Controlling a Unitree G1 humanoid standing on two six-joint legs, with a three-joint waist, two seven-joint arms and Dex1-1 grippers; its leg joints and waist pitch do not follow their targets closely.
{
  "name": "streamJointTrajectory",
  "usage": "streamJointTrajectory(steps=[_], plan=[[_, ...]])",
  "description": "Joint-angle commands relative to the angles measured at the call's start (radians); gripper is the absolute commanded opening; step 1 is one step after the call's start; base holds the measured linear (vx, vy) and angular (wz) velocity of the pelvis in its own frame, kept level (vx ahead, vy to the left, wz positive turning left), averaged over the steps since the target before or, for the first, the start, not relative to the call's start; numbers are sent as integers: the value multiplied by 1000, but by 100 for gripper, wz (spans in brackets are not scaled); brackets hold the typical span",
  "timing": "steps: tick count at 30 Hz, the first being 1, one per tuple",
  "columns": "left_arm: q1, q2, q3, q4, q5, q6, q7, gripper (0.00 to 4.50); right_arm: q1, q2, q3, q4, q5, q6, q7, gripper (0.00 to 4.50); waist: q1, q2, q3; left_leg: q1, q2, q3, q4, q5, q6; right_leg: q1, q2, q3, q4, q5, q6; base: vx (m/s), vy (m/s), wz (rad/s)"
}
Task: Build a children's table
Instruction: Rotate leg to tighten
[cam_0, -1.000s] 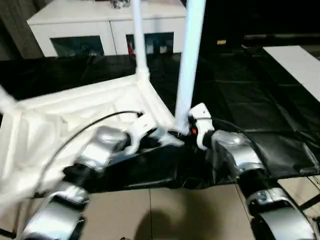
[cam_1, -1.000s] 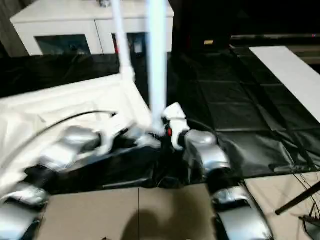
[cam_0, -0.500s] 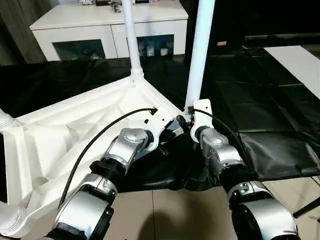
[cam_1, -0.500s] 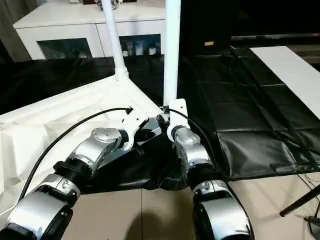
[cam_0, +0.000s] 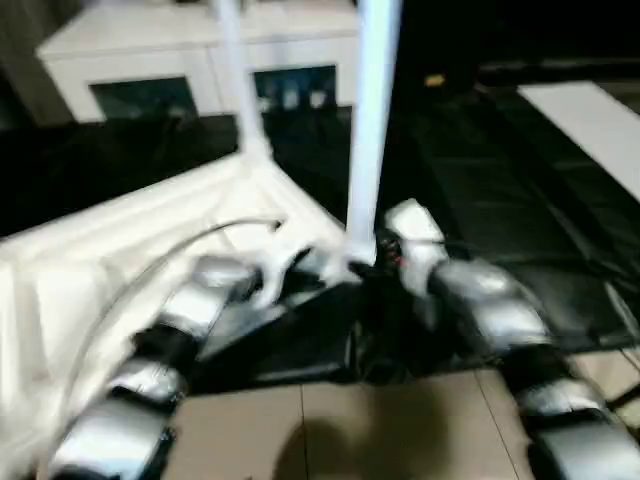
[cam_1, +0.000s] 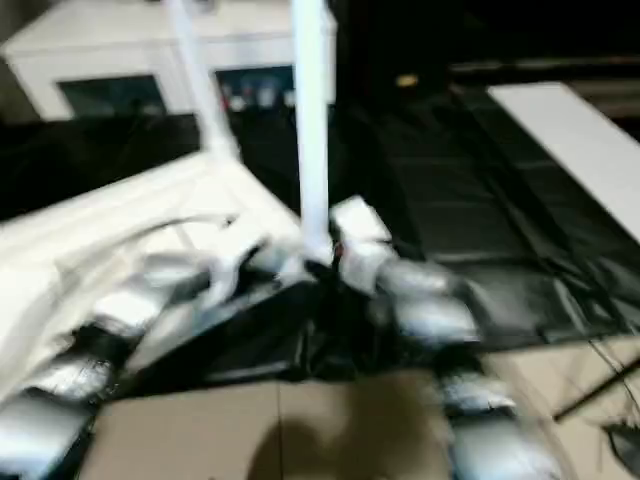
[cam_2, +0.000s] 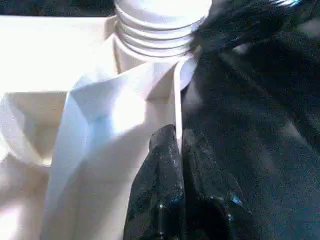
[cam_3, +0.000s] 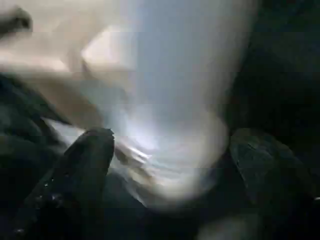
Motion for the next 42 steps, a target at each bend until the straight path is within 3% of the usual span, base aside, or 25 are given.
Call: streamJointTrajectory(steps=[1,3,4,7,8,16,17,19,20,29,35,37,39,42], plan=[[17,12,-61,-58,-7,17,-119,0,1,-13,50,-69,-1,-13,109,401,4,-6,-66,3,16,5,-59,-118,140,64,-49,42,-58,-48,-279,0,0,0],[32,39,-73,-91,-18,20,-168,0,6,-44,56,-82,0,-18,157,401,7,-5,-63,9,20,5,-64,-153,112,61,-51,45,-64,-118,-268,0,0,0],[43,61,-80,-119,-28,30,-202,0,8,-68,62,-89,1,-20,197,401,14,-6,-66,20,25,6,-65,-166,98,56,-50,48,-64,-119,-272,0,0,0],[52,79,-82,-141,-33,35,-225,0,8,-87,72,-94,4,-22,238,401,22,-5,-65,10,21,7,-65,-144,90,58,-48,51,-57,-88,-271,0,0,0],[53,81,-81,-145,-34,38,-226,0,8,-89,75,-96,5,-20,241,401,20,-13,-63,4,18,5,-66,-134,90,63,-46,49,-57,-88,-263,0,0,0],[73,106,-77,-213,-36,77,-242,0,-6,-84,98,-87,-6,-10,274,401,22,-12,-66,4,16,4,-63,-105,93,62,-48,50,-55,-83,-256,0,0,0],[75,107,-77,-219,-37,80,-241,0,-10,-83,100,-84,-7,-9,277,376,22,-14,-66,4,16,4,-64,-110,92,63,-48,50,-56,-91,-254,0,0,0],[77,109,-75,-227,-38,86,-238,0,-16,-79,97,-73,-7,-9,281,376,22,-14,-66,4,17,4,-64,-114,91,62,-48,50,-57,-97,-251,0,0,0],[77,109,-74,-229,-38,88,-236,0,-18,-78,96,-69,-6,-9,281,354,22,-13,-66,4,17,4,-64,-110,92,62,-47,49,-56,-92,-251,0,0,0],[77,103,-63,-227,-31,103,-208,0,-17,-40,57,-45,17,22,205,294,19,-11,-65,4,15,4,-65,-117,85,62,-47,50,-58,-105,-249,0,0,0],[27,-8,5,-103,10,120,73,0,-36,72,-29,56,-22,77,-173,270,-3,-11,-63,6,9,1,-69,-130,40,63,-47,49,-67,-150,-233,0,0,0],[7,-45,27,-66,17,134,163,0,-39,100,-44,78,-36,90,-276,269,-8,-12,-64,3,7,2,-67,-111,41,64,-46,50,-65,-131,-231,0,0,0],[-35,-116,67,10,28,135,338,0,-47,152,-61,121,-62,100,-444,269,-8,-12,-67,3,7,2,-65,-92,45,66,-46,50,-63,-102,-233,0,0,0],[-74,-173,100,84,27,102,469,0,-66,208,-101,179,-51,94,-595,269,-5,-12,-68,7,4,4,-64,-94,54,63,-47,50,-69,-111,-233,0,0,0]])
